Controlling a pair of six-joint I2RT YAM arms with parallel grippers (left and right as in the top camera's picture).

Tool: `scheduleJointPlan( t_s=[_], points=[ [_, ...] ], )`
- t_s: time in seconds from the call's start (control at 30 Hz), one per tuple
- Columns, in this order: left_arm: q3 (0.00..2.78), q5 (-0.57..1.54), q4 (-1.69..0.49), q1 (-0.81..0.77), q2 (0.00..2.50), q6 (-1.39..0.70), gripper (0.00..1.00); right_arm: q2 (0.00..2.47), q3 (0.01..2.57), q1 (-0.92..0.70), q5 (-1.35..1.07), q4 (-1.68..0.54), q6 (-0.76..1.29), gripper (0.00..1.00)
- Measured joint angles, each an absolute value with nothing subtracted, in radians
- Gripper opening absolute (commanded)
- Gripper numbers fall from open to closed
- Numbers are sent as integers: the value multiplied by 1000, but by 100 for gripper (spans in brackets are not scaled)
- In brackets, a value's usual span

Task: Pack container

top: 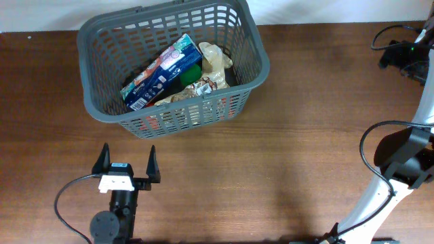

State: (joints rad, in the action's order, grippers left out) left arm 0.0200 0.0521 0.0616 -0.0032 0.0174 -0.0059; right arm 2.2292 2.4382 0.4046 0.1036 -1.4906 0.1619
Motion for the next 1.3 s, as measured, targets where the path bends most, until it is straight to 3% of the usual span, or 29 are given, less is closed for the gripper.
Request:
scheduleJointPlan(
  t_s=[0.27, 1.3],
  points=[
    [16, 46, -76, -3, 16, -9, 99, 2229, 2438, 405, 104, -1491, 162, 99],
    [17, 44, -79, -3, 15, 38, 99, 2229, 2438, 405, 104, -1491, 162, 99]
  ],
)
